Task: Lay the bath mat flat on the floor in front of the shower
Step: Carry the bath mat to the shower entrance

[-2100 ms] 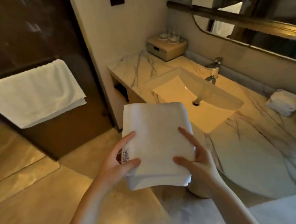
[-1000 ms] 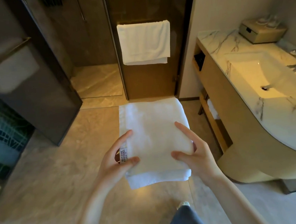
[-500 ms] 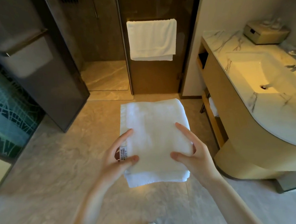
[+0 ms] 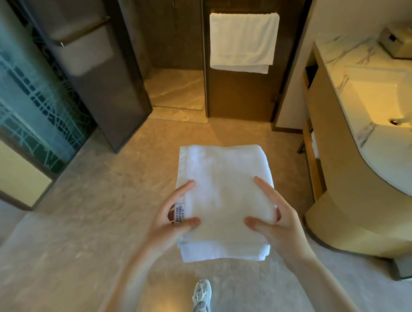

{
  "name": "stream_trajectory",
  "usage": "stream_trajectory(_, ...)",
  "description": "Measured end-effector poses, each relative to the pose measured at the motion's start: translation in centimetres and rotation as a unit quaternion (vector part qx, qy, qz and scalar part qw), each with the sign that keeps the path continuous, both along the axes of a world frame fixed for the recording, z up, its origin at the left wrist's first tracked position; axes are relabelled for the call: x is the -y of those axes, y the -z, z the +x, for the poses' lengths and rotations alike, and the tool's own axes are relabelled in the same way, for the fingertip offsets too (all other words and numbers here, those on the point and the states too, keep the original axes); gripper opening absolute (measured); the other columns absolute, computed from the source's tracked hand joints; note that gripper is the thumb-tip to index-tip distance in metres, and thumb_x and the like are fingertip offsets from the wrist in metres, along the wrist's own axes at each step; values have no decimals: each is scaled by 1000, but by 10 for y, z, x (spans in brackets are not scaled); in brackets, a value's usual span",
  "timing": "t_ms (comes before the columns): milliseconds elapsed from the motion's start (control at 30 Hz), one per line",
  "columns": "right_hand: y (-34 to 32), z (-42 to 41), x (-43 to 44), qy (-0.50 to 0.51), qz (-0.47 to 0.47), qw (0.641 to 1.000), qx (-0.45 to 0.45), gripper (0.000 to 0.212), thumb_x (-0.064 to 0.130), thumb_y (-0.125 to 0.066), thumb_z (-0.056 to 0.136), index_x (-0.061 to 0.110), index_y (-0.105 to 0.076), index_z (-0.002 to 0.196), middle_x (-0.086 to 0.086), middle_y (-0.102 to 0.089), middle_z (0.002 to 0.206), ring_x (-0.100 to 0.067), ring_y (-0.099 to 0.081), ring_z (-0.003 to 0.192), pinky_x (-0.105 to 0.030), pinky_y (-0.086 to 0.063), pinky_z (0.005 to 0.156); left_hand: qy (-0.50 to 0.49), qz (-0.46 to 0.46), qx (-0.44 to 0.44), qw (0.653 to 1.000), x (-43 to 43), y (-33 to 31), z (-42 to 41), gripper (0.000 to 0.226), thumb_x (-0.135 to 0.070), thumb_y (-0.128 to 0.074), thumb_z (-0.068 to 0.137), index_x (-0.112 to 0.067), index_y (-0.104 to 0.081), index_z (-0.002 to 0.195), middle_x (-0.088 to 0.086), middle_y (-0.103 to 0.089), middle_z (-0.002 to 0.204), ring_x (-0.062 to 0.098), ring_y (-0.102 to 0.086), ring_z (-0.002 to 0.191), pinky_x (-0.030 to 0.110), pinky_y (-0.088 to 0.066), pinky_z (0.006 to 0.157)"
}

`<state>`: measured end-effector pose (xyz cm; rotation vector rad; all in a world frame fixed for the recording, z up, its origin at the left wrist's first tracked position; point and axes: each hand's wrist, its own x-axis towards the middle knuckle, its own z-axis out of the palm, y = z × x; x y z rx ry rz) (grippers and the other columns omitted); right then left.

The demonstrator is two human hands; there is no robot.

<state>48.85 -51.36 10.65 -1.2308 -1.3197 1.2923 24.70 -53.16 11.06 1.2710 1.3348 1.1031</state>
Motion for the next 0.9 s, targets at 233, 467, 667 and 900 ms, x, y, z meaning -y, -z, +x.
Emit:
stream_trajectory(233,3,-17,13,-51,-4,998,37,82,-3,-78,72,53,-55,127,17,-67,102,-14,-62,93,-46,-55,91,-53,-13,-15,998,46,-8,-15,71,5,-73,79,-37,-52,133,-32,-47,137,-18,-48,116,6,-44,81)
stream_trajectory(467,2,-48,11,-77,12,996,52,82,2,-79,71,58,-53,125,9,-64,103,-14,-60,91,-42,-55,90,-71,-12,-15,997,59,-7,-47,72,2,-73,79,-46,-53,129,-37,-53,130,-12,-58,107,8,-47,79)
stream_trajectory(667,7,-98,7,-85,15,995,43,82,1,-78,72,55,-53,128,29,-64,109,1,-61,98,-22,-54,82,-64,-6,-29,998,53,0,-102,71,-8,-78,75,-50,-55,128,-36,-51,132,-9,-55,115,8,-47,81)
stream_trajectory(900,16,-211,3,-61,5,998,35,82,-3,-78,71,54,-55,126,33,-64,101,6,-60,88,-12,-50,73,-45,-1,-60,997,42,11,-218,71,-18,-80,75,-53,-51,129,-37,-46,136,-16,-45,121,2,-39,87)
